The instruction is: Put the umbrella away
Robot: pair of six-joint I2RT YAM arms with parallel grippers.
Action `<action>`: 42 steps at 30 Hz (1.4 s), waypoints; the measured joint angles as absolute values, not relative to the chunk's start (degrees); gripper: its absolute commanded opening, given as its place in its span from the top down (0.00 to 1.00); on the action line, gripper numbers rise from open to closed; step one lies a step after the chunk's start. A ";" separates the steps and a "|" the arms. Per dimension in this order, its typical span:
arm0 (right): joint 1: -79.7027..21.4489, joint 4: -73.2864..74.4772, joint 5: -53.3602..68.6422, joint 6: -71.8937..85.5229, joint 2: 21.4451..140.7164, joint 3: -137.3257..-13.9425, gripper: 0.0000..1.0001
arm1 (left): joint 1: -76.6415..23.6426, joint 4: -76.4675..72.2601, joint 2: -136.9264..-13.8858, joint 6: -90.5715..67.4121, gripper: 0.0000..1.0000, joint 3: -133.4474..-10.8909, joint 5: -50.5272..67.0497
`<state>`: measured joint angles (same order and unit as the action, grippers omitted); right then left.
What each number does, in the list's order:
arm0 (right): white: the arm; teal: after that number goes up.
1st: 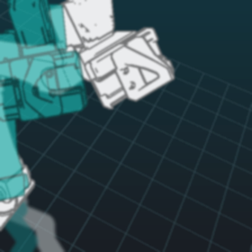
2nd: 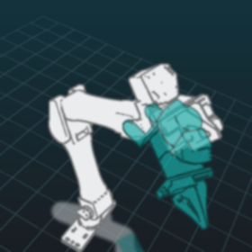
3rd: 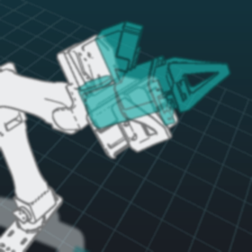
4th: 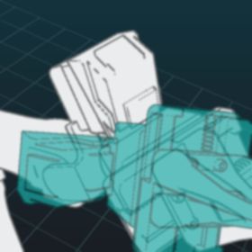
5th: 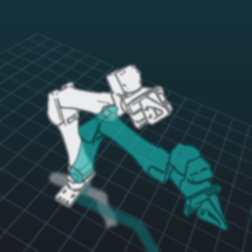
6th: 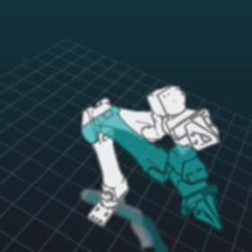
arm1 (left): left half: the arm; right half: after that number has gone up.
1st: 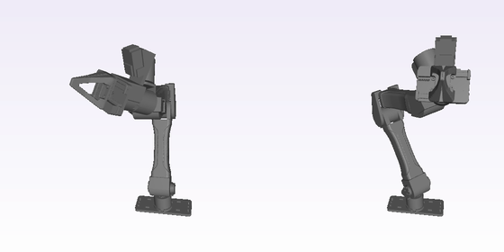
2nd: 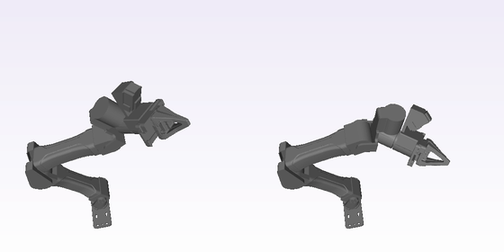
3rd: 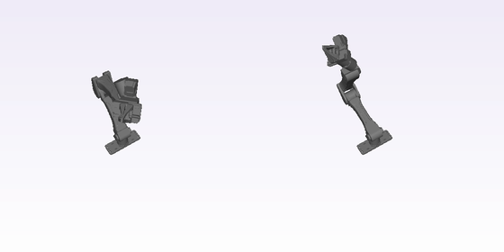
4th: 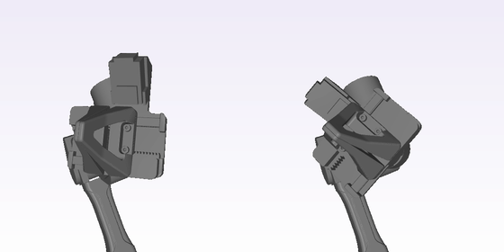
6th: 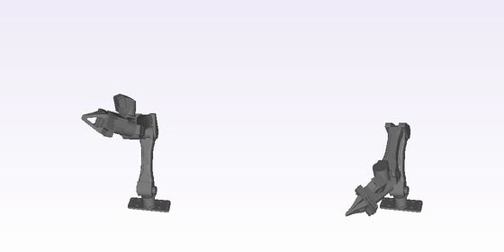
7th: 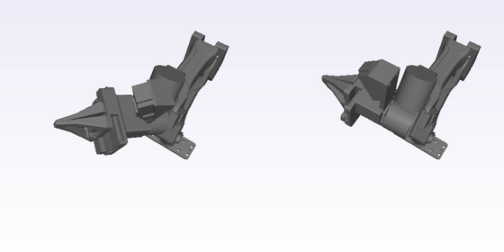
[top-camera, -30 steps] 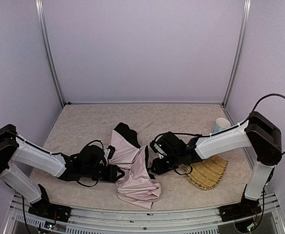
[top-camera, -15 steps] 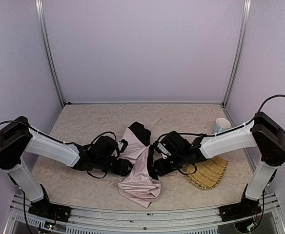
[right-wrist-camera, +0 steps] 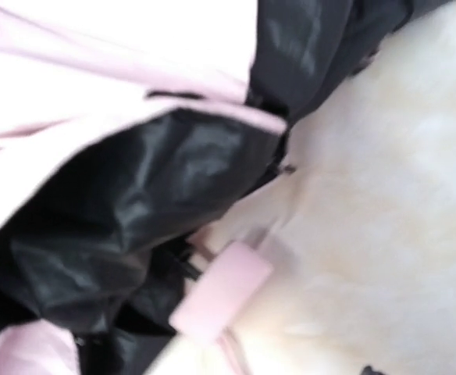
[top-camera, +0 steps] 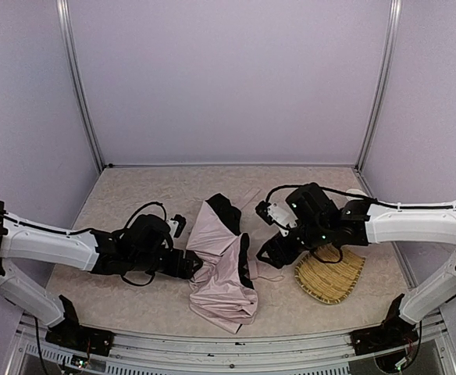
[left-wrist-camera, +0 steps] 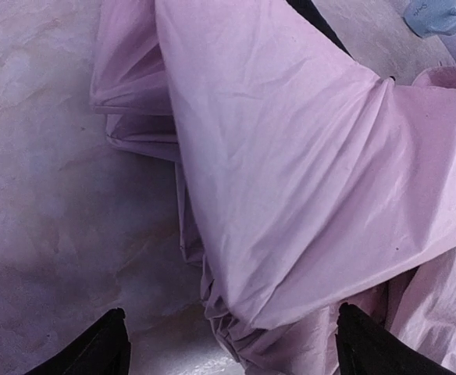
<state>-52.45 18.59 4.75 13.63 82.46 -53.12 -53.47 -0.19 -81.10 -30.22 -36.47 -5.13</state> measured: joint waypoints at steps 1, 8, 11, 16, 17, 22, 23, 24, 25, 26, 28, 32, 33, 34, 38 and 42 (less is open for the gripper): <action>-52.77 19.20 3.88 11.49 81.36 -53.28 0.27 | -53.56 0.49 -79.92 -30.37 0.11 -36.07 -6.07; -66.39 14.39 0.97 -8.78 74.91 -52.16 0.15 | -54.00 3.09 -72.88 -30.61 0.11 -35.38 -11.66; -71.05 12.16 0.19 -16.14 76.71 -51.96 0.14 | -53.82 3.53 -72.29 -29.63 0.09 -37.17 -12.47; -72.27 12.97 -1.67 -21.50 84.18 -55.13 0.16 | -49.65 -0.03 -72.73 -28.01 0.06 -38.94 -8.84; -72.07 13.02 -1.32 -21.74 84.60 -55.48 0.17 | -47.97 -1.54 -73.38 -27.86 0.05 -38.96 -7.27; -70.04 10.22 4.27 -22.83 84.58 -55.48 0.46 | -42.87 -5.82 -82.83 -25.65 0.07 -42.89 -0.60; -69.71 8.45 5.80 -22.09 84.60 -55.09 0.49 | -42.85 -6.07 -85.10 -25.10 0.07 -44.31 0.62; -69.58 7.07 7.27 -21.80 84.77 -54.70 0.51 | -42.87 -6.15 -87.07 -24.69 0.07 -45.60 1.74; -69.43 6.11 8.40 -21.82 85.17 -54.39 0.53 | -42.89 -6.15 -88.58 -24.12 0.07 -46.81 2.46; -69.25 4.97 9.69 -21.21 86.00 -54.06 0.54 | -42.96 -5.96 -89.67 -23.73 0.07 -47.86 2.90; -69.23 2.87 11.62 -20.27 88.49 -53.30 0.55 | -43.11 -5.04 -90.70 -22.74 0.07 -49.60 2.85; -69.23 0.49 12.45 -18.31 94.98 -50.13 0.58 | -43.13 -3.29 -89.43 -20.53 0.05 -51.22 0.84; -69.17 0.49 12.40 -18.11 96.49 -49.69 0.58 | -43.13 -2.44 -88.27 -20.05 0.05 -51.20 0.16; -69.08 0.51 12.25 -18.06 97.65 -49.65 0.58 | -43.13 -1.98 -87.37 -19.70 0.04 -51.20 -0.30; -69.06 3.84 11.79 -18.31 100.12 -52.34 0.51 | -43.11 -0.56 -82.89 -18.76 0.04 -51.20 -2.50; -69.04 10.22 14.39 -18.79 97.38 -58.52 0.27 | -43.09 -0.12 -81.03 -18.79 0.04 -51.05 -3.66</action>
